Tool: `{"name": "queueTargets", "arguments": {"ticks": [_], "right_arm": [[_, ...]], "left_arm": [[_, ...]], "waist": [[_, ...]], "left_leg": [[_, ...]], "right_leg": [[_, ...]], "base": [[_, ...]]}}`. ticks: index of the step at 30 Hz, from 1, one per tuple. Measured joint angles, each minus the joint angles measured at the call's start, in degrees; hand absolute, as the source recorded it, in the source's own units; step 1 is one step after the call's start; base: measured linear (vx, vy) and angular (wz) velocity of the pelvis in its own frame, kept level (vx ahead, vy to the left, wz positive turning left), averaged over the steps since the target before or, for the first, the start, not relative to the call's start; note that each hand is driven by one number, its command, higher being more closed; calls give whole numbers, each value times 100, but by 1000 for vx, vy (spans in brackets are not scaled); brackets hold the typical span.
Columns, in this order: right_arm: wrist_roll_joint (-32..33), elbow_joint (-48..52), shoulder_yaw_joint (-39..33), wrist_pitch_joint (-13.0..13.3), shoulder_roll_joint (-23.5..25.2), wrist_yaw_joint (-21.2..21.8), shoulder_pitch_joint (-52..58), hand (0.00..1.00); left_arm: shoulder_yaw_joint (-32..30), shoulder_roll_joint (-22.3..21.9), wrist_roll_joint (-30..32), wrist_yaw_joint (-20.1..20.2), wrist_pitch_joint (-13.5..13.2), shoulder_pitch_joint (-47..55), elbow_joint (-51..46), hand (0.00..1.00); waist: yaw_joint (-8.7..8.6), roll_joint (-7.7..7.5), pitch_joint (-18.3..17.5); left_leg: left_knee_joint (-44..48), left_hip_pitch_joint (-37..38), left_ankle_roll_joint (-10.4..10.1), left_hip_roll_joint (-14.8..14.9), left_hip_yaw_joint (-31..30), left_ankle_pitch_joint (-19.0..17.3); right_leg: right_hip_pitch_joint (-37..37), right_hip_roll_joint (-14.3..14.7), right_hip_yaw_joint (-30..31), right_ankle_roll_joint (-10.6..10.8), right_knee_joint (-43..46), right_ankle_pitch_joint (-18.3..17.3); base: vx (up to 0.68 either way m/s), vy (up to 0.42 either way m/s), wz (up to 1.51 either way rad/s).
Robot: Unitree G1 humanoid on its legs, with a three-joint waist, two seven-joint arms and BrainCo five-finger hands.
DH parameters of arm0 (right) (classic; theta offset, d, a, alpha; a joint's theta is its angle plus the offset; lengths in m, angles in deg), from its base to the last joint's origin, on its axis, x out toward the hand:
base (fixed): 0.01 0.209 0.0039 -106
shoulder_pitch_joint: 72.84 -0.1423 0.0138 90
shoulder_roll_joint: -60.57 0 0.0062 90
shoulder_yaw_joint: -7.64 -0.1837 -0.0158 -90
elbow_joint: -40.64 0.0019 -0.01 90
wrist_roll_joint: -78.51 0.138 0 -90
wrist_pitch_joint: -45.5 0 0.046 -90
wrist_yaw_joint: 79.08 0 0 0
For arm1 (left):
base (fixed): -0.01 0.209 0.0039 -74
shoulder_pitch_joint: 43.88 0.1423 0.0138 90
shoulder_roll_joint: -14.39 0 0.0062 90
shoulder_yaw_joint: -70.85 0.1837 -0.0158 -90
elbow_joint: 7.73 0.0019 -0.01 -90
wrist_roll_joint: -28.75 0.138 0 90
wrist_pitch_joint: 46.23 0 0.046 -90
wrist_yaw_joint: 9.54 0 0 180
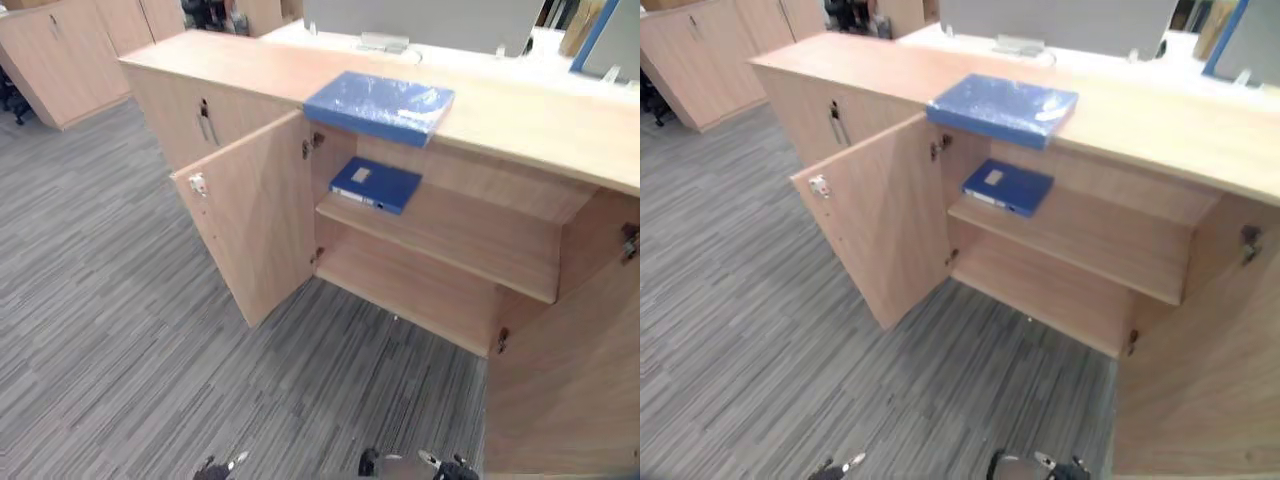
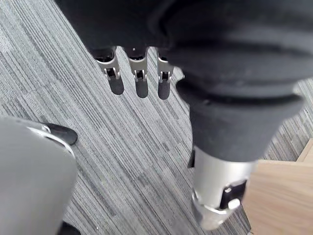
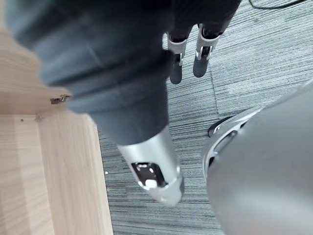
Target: Walk over to the cabinet, pick up the folder, carry it to the office cabinet, place the folder inside the office cabinet, then close the office cabinet door
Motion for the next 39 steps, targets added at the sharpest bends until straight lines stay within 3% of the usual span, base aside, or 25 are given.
{"name": "queueTargets", "arguments": {"ticks": [4,7,8,10,12,14,16,18,19,20,22,23,27,31,34,36,39], "right_arm": [[-20,-4,-19,-17,29,4,12,0],[-4,-25,-283,-15,130,16,27,0],[-4,-41,-269,-14,134,17,33,0],[-1,-24,-210,-17,136,19,53,0],[7,19,85,-16,90,15,84,0],[8,12,281,-12,100,11,45,0],[8,-13,262,-11,126,-1,-60,0],[9,-18,260,-15,153,-17,-160,0],[7,-15,260,-14,161,-19,-171,0],[10,-11,267,-11,136,-26,-168,0],[9,-34,301,-19,272,-30,-92,0],[9,-74,297,-19,288,-30,-94,0],[3,-241,274,-18,262,-26,-131,0],[-5,-388,165,-30,243,-7,-122,0],[-15,-465,143,-43,180,12,-110,0],[-16,-452,-4,-47,175,39,-94,0],[-15,-429,-7,-50,117,49,-79,0]], "left_arm": [[-135,-197,121,19,-26,-121,-98,0],[-144,-170,113,20,-29,-107,-103,0],[-142,-128,113,23,-26,-83,-167,0],[-236,-121,118,38,-21,-7,-325,0],[-394,-122,94,23,-21,156,-489,0],[-300,-85,90,17,-26,162,-612,0],[-149,-52,105,9,-37,149,-673,0],[78,14,132,6,-39,53,-664,0],[154,24,148,2,-39,48,-657,0],[269,36,155,2,-42,49,-635,0],[420,233,199,-2,-43,-37,-465,0],[559,310,220,1,-40,-85,-420,0],[727,425,192,4,-30,-111,-86,0],[937,569,195,32,-26,-121,82,0],[1034,597,196,70,-24,-113,142,0],[1042,537,191,78,-24,-121,150,0],[908,397,137,77,-21,-115,122,0]], "waist": [[-58,-13,-10],[-95,-34,-52],[-94,-54,-70],[-80,-67,-68],[10,-41,-82],[110,-95,-93],[197,-119,-74],[241,-187,-24],[247,-186,-24],[248,-172,-26],[195,-390,-73],[182,-439,-90],[210,-496,-231],[190,-491,-312],[194,-411,-311],[188,-401,-291],[176,-347,-217]], "left_leg": [[-74,198,-18,97,-76,99],[310,57,-166,254,-272,3],[993,-263,-407,348,-319,-165],[2410,-855,-575,515,-413,-319],[4691,-1719,-543,892,-582,180],[5373,-2101,-396,972,-550,-91],[5132,-2398,-223,857,-394,-500],[3850,-2655,-129,489,-574,-803],[3317,-2645,-178,375,-780,-759],[2565,-2558,-209,264,-1018,-190],[2141,-2214,-193,-92,-876,-241],[2150,-2189,-61,-201,-799,-301],[1758,-1695,206,-494,-351,-228],[1352,-1201,302,-660,-218,-177],[937,-828,406,-680,-216,-116],[599,-662,453,-729,-187,-66],[342,-397,488,-775,-76,-23]], "right_leg": [[329,99,-100,44,-235,-170],[637,252,-221,84,-728,-195],[748,315,-216,72,-900,-202],[972,415,-207,51,-1074,-174],[1424,688,-48,-119,-1254,-203],[1648,762,207,-168,-1352,-232],[1746,682,585,-104,-1378,-188],[1787,381,1062,66,-1355,-142],[1784,297,1208,168,-1356,-163],[1779,215,1436,416,-1366,-241],[1810,-27,1612,346,-1516,-126],[1769,-41,1672,335,-1543,-64],[1802,-405,2050,393,-1632,102],[1837,-535,2190,391,-1540,118],[1540,-486,2185,537,-925,18],[1005,-459,2144,727,-7,-133],[596,-599,1692,754,876,-187]], "base": [[79,-99,6],[38,-62,28],[52,-96,30],[101,-69,8],[180,-5,-28],[220,85,-71],[229,181,-101],[193,303,-108],[166,346,-107],[155,358,-83],[181,365,-46],[131,223,-26],[184,252,-63],[154,121,-63],[111,3,-60],[72,-2,-38],[53,17,-20]]}}
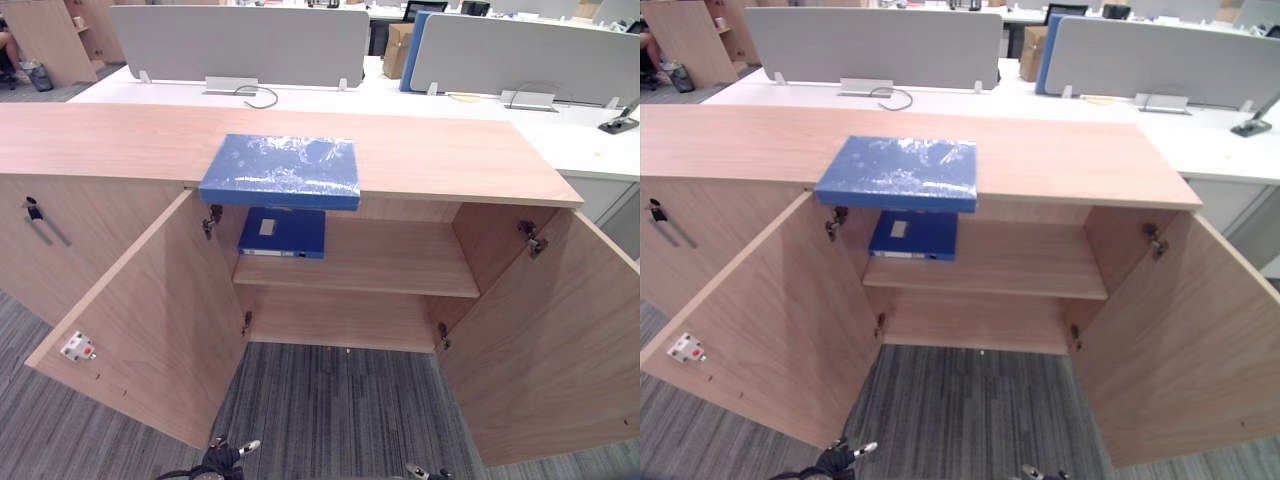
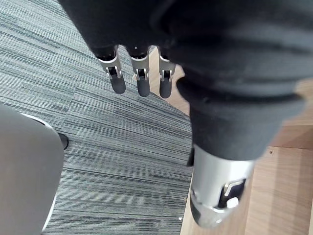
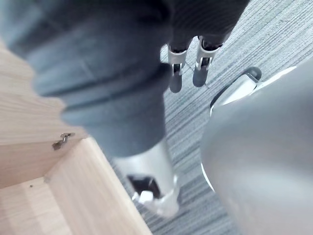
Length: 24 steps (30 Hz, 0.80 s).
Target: Walk over to the cabinet, pick up the folder, carry it to the office cabinet, place the folder inside the office cabinet, then close the office cabinet door
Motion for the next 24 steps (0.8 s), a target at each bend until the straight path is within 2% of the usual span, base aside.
{"name": "queueTargets", "arguments": {"ticks": [2,3,5,7,8,9,10,11,14,16,17,19,20,22,24], "right_arm": [[-11,96,46,-3,-4,0,-5,0],[-63,150,73,-5,-9,2,-14,0],[-94,226,77,-7,-56,1,-42,0],[-95,350,207,-10,-69,-5,-32,0],[-121,392,319,-11,-61,-3,-4,0],[-122,392,376,-11,-48,-3,22,0],[-186,420,478,-10,-151,7,21,0],[-210,429,476,-7,-182,9,-7,0],[-209,391,392,-17,-162,4,-13,0],[-209,346,351,-18,-156,5,-4,0],[-203,292,214,-16,-126,3,-6,0],[-202,257,205,-16,-115,1,15,0],[-199,291,294,-16,-115,1,42,0],[-197,301,299,-18,-98,2,45,0],[-197,289,287,-18,-83,0,58,0]], "left_arm": [[-81,-34,-9,-3,1,15,-2,0],[-109,-42,-17,-3,8,12,1,0],[-178,-99,-17,-5,22,-34,7,0],[-225,-149,-12,-5,30,-34,-3,0],[-303,-135,-17,-5,30,-34,-10,0],[-362,-133,-23,-10,28,-38,-12,0],[-439,-278,-19,-11,43,-27,6,0],[-501,-364,-4,-12,40,-7,3,0],[-703,-424,9,-12,40,-41,-7,0],[-769,-423,4,-11,42,-38,-6,0],[-803,-422,-7,-12,43,-36,-12,0],[-815,-430,-62,-12,50,22,-178,0],[-918,-432,-76,-12,46,79,-365,0],[-952,-433,-164,-17,42,145,-478,0],[-871,-417,-199,-5,28,144,-583,0]], "waist": [[-37,21,-1],[-42,48,16],[-79,164,83],[-134,193,139],[-137,119,198],[-140,75,221],[-143,224,176],[-150,308,141],[-156,313,146],[-175,312,140],[-181,304,142],[-163,297,134],[-143,287,136],[-68,284,139],[3,254,156]], "left_leg": [[-111,74,6,26,15,3],[-177,81,7,89,-6,2],[-263,93,-3,282,-96,0],[-295,134,-129,412,-182,-12],[-288,278,-262,366,-210,-87],[-278,349,-327,327,-249,-134],[-263,386,-368,447,-295,-161],[-279,391,-382,513,-329,-170],[-418,491,-471,821,-619,-117],[-355,511,-487,974,-762,-114],[-104,455,-576,1074,-889,-136],[867,66,-887,1201,-884,-318],[2342,-574,-1031,1306,-873,-396],[3809,-1228,-1012,1494,-640,-426],[4145,-1559,-878,1532,-300,-529]], "right_leg": [[-87,-47,-375,-73,125,-271],[-204,17,-561,-109,117,-509],[-490,284,-851,-169,33,-663],[-689,395,-980,-195,-388,-610],[-640,317,-949,-269,-903,-355],[-604,253,-956,-279,-881,50],[-561,348,-1018,-324,-749,-104],[-590,397,-1093,-374,-691,-235],[-448,650,-1405,-564,-626,-538],[-216,755,-1581,-634,-788,-580],[33,823,-1731,-650,-1016,-578],[404,916,-1879,-684,-1365,-557],[687,982,-1940,-740,-1641,-521],[1060,1054,-1960,-791,-1922,-472],[1400,1030,-1895,-790,-2102,-465]], "base": [[53,-27,-14],[55,-104,-11],[59,-183,3],[100,-210,23],[113,-191,18],[177,-256,12],[208,-259,7],[270,-301,19],[208,-258,35],[188,-207,42],[296,-231,56],[297,-199,48],[187,-72,22],[228,-44,-2],[263,65,-17]]}}
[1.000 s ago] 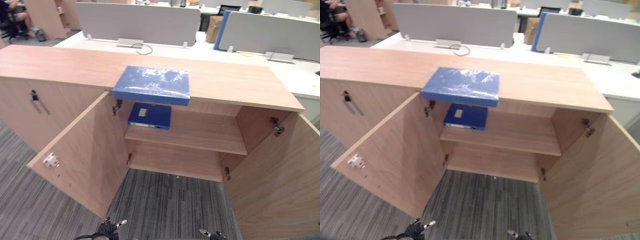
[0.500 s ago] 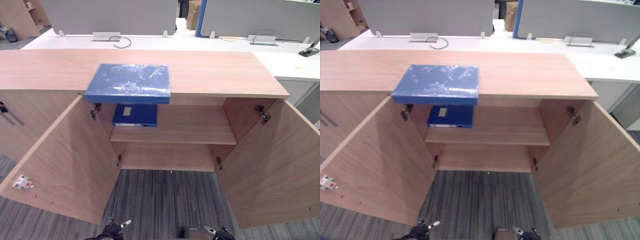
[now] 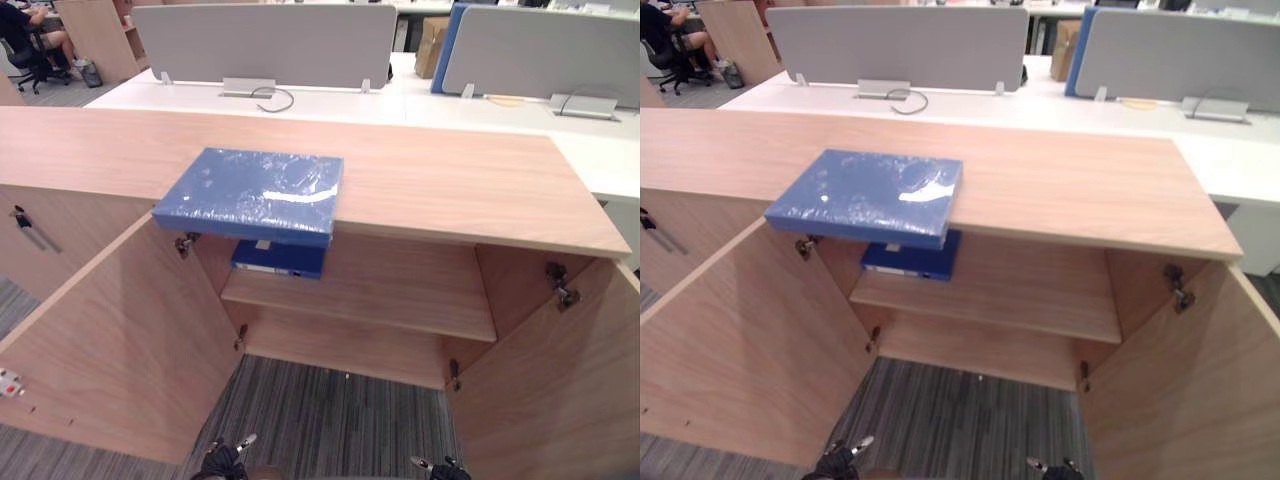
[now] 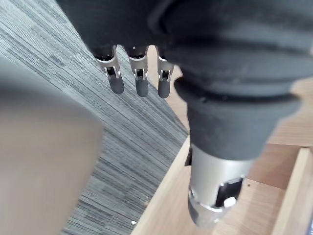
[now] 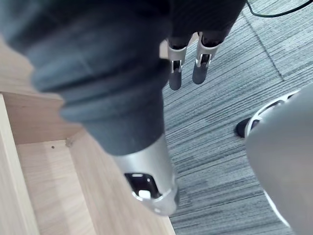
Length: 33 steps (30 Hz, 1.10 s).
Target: Walk over to the cabinet, pick up the folder, carry it to the office cabinet, place the folder inside the office cabinet, then close the office cabinet door
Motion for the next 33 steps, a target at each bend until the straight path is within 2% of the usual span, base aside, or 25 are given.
{"name": "queueTargets", "arguments": {"ticks": [1,2,3,4,5,6,7,8,9,12,17,22,24,27,33], "right_arm": [[1,-2,-4,1,6,1,-12,0],[2,-20,-29,5,18,2,-47,0],[14,-51,-53,3,12,3,-85,0],[15,-52,-64,7,-13,5,-89,0],[17,-105,-50,0,105,13,-93,0],[10,-108,-50,-1,197,25,-75,0],[-3,-108,-52,-2,217,47,-68,0],[-5,-112,-50,-7,229,66,-66,0],[-6,-110,-38,-7,234,72,-91,0],[-23,-29,242,-5,244,92,-137,0],[-231,-8,721,-46,116,52,-108,0],[-266,43,1066,-94,-9,-73,16,0],[-340,154,1108,-103,-17,-146,53,0],[-351,321,1119,-99,23,-216,146,0],[-349,716,1325,-61,107,-414,375,0]], "left_arm": [[50,20,-74,12,-11,-11,-1,0],[154,58,-243,45,-19,-18,4,0],[298,87,-533,89,-38,-2,8,0],[370,124,-713,130,-49,6,14,0],[561,317,-1128,204,-49,30,26,0],[784,470,-1555,298,-52,-8,7,0],[874,504,-1821,346,-49,-40,7,0],[1086,515,-2352,423,-45,-57,-144,0],[1216,512,-2579,440,-46,-18,-277,0],[1947,583,-3578,542,-66,454,-1681,0],[2151,528,-4109,561,-259,942,-3638,0],[2469,421,-3969,125,-441,1220,-5088,0],[2571,362,-3276,-91,-506,1334,-5689,0],[2503,221,-2451,-459,-576,1378,-5913,0],[2159,-153,-1319,-1368,-579,1571,-6344,0]], "waist": [[9,-2,2],[17,-13,10],[17,-1,15],[30,-20,27],[45,-196,23],[2,-395,5],[-20,-464,-22],[-14,-464,-26],[-9,-463,-26],[29,-464,-82],[19,-418,-115],[16,-389,-124],[32,-356,-128],[50,-324,-124],[68,-291,-119]], "left_leg": [[-116,-154,92,-56,125,-68],[-604,-334,134,-222,174,-148],[-1675,-369,165,-390,130,116],[-2046,-345,384,-469,129,340],[-2477,-63,442,-738,144,481],[-2927,82,519,-970,93,714],[-3088,123,575,-1046,50,796],[-3298,176,616,-1135,23,889],[-3387,208,643,-1163,23,924],[-4165,503,649,-1248,16,1294],[-4886,643,612,-1232,0,1708],[-5291,766,612,-1226,-47,1982],[-5496,776,618,-1227,-51,2154],[-5574,829,644,-1227,-53,2245],[-5614,831,661,-1253,-113,2284]], "right_leg": [[98,-54,44,12,-59,6],[152,-159,131,40,-65,17],[170,-228,202,158,-26,15],[186,-218,263,255,-28,0],[176,-418,422,349,-97,25],[142,-550,598,307,-166,91],[140,-594,662,309,-201,139],[139,-652,742,335,-237,223],[133,-669,770,378,-242,269],[116,-689,814,445,-323,467],[-82,-607,958,449,-340,508],[-92,-597,966,445,-402,512],[-156,-592,962,464,-449,552],[-142,-618,958,471,-453,568],[-94,-645,937,476,-534,560]], "base": [[263,146,-26],[201,205,-35],[196,221,-31],[246,271,-20],[238,237,17],[235,221,37],[171,175,53],[119,133,33],[117,134,21],[75,20,7],[10,-45,-2],[-51,-21,3],[-98,4,1],[-133,6,-3],[-170,6,-2]]}}
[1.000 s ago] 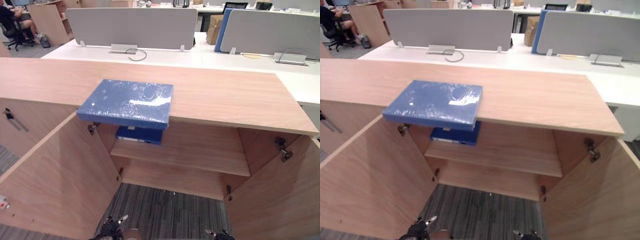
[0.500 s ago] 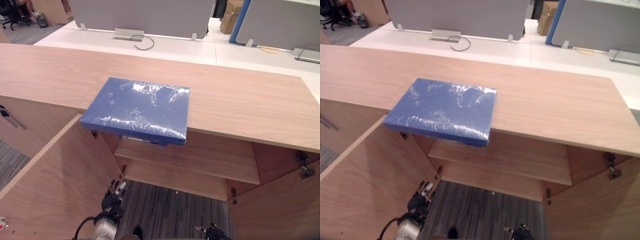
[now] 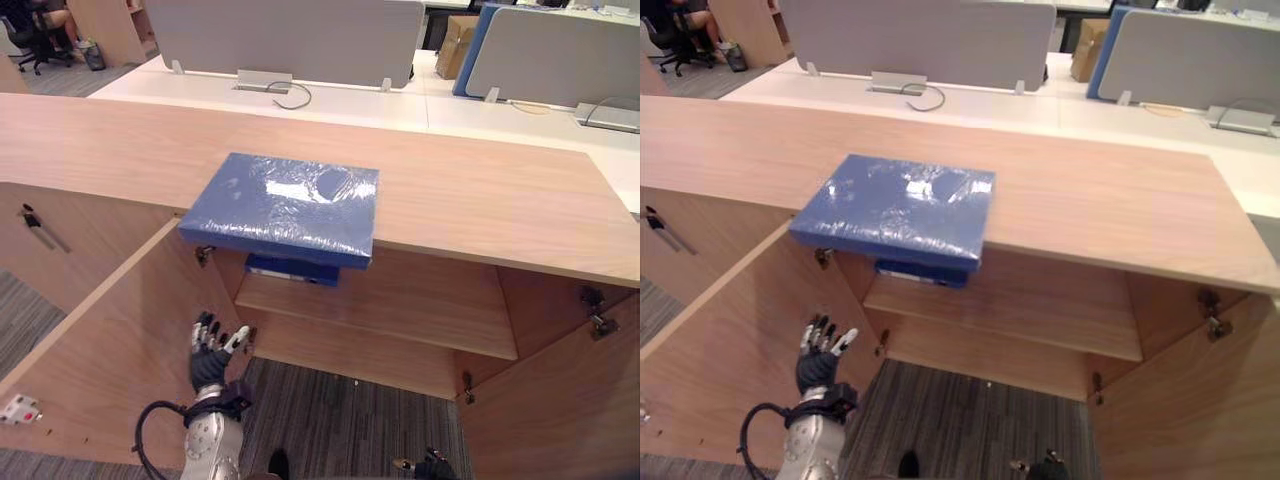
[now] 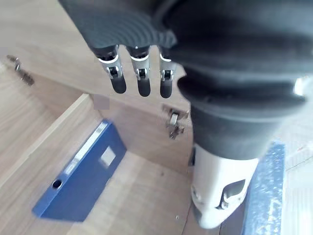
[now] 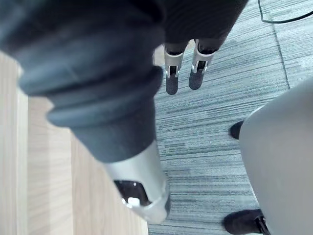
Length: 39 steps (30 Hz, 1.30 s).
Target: Walk over to the cabinet, pick up the folder, carry it to the office cabinet, place the folder inside the office cabinet, then close the office cabinet door
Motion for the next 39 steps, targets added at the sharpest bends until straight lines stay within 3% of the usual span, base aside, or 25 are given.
{"name": "queueTargets", "arguments": {"ticks": [7,15,19,24,28,39], "right_arm": [[28,108,85,32,-11,-168,184,0],[9,16,257,118,35,-359,175,0],[-17,-236,158,143,43,-372,44,0],[-128,-705,-24,110,-11,-351,-263,0],[-152,-817,-94,97,-74,-321,-335,0],[-328,-847,-321,64,-166,-222,-522,0]], "left_arm": [[-195,-18,901,-863,37,57,-1045,0],[154,17,3541,-1977,250,-276,-1846,0],[475,201,4434,-2015,404,-690,-1791,0],[195,815,5519,-2009,859,-1548,-750,0],[55,1070,5936,-1995,1151,-1979,-238,0],[69,1609,6819,-1777,1404,-2572,611,0]], "waist": [[13,-74,-90],[28,-206,-183],[14,-223,-239],[-56,-191,-278],[-126,-181,-279],[-248,-167,-285]], "left_leg": [[-3,-237,-94,9,-480,239],[2,-380,-93,-17,-479,342],[-1,-368,-88,-26,-446,338],[-4,-289,-110,18,-377,303],[-4,-290,-100,10,-356,285],[28,-283,-82,-91,-212,199]], "right_leg": [[-77,111,-195,66,-164,-169],[-81,101,-169,83,-396,42],[-97,88,-123,88,-388,40],[-85,123,-8,145,-387,-5],[-104,115,24,139,-388,-9],[-162,51,165,80,-398,-21]], "base": [[-144,-51,13],[10,-1,1],[13,10,-7],[-25,6,-10],[-10,10,-5],[43,4,-8]]}}
